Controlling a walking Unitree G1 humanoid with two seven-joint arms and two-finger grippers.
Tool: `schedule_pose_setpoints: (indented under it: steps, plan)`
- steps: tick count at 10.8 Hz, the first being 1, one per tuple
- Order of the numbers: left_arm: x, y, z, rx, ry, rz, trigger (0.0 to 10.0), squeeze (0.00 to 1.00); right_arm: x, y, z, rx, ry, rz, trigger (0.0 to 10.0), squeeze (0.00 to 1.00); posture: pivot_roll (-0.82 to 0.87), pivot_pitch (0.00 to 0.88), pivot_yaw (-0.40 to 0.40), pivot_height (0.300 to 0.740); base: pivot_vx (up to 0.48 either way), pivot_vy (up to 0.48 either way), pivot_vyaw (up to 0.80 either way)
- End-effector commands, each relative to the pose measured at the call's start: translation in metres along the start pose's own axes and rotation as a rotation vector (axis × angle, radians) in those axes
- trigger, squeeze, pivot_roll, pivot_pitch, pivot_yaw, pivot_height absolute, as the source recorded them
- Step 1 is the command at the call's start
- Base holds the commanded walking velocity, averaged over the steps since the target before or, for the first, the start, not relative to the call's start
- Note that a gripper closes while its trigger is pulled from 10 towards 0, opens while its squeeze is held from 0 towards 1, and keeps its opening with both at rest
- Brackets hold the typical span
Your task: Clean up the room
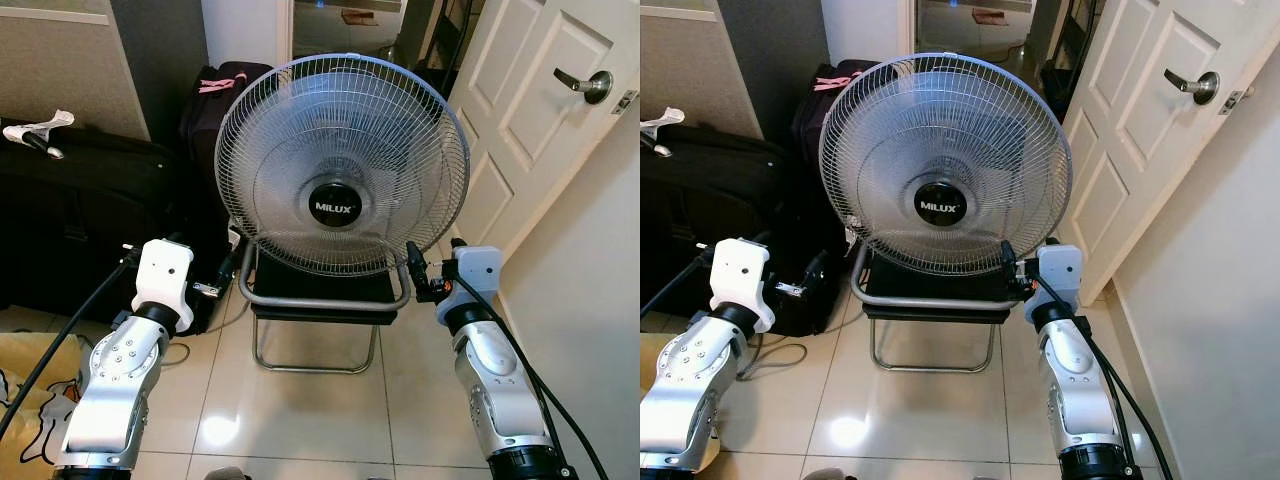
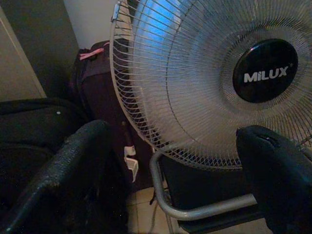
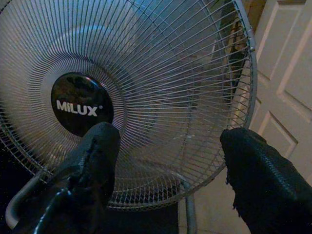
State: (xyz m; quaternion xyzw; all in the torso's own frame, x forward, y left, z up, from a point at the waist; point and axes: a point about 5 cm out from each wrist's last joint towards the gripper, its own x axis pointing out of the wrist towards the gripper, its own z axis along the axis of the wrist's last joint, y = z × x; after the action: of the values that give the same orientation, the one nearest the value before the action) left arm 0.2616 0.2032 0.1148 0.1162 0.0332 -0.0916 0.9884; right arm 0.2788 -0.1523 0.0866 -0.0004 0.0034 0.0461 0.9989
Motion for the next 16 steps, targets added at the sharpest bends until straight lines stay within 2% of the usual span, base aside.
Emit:
schedule_pose_setpoints:
  steps: [1, 12, 13, 14, 15, 16]
  plan:
    - [-0.010, -0.019, -0.027, -0.208, 0.204, 0.188, 10.0, 0.00, -0.028, -0.032, -0.045, 0.028, 0.349, -0.020, 10.0, 0.00, -0.04, 0.000, -0.052, 0.740, 0.000, 0.000, 0.00]
    - [-0.010, -0.020, -0.027, -0.208, 0.203, 0.188, 10.0, 0.00, -0.028, -0.032, -0.045, 0.034, 0.348, -0.025, 10.0, 0.00, -0.04, 0.000, -0.052, 0.740, 0.000, 0.000, 0.00]
    - [-0.011, -0.011, -0.023, -0.142, 0.190, 0.182, 10.0, 0.00, -0.029, -0.039, -0.045, -0.006, 0.346, -0.073, 10.0, 0.55, -0.07, 0.000, -0.028, 0.740, 0.000, 0.000, 0.00]
    - [-0.012, -0.007, -0.020, -0.112, 0.182, 0.180, 10.0, 0.00, -0.030, -0.041, -0.045, -0.012, 0.344, -0.081, 10.0, 0.94, -0.06, 0.000, -0.030, 0.740, 0.000, 0.000, 0.00]
    - [-0.012, -0.007, -0.019, -0.103, 0.174, 0.175, 10.0, 0.00, -0.030, -0.037, -0.044, 0.012, 0.324, -0.047, 10.0, 1.00, -0.06, 0.000, -0.028, 0.740, 0.000, 0.000, 0.00]
    - [-0.012, -0.005, -0.014, -0.098, 0.166, 0.194, 10.0, 0.00, -0.029, -0.031, -0.039, 0.042, 0.312, -0.015, 10.0, 1.00, -0.06, 0.000, -0.025, 0.740, 0.000, 0.000, 0.00]
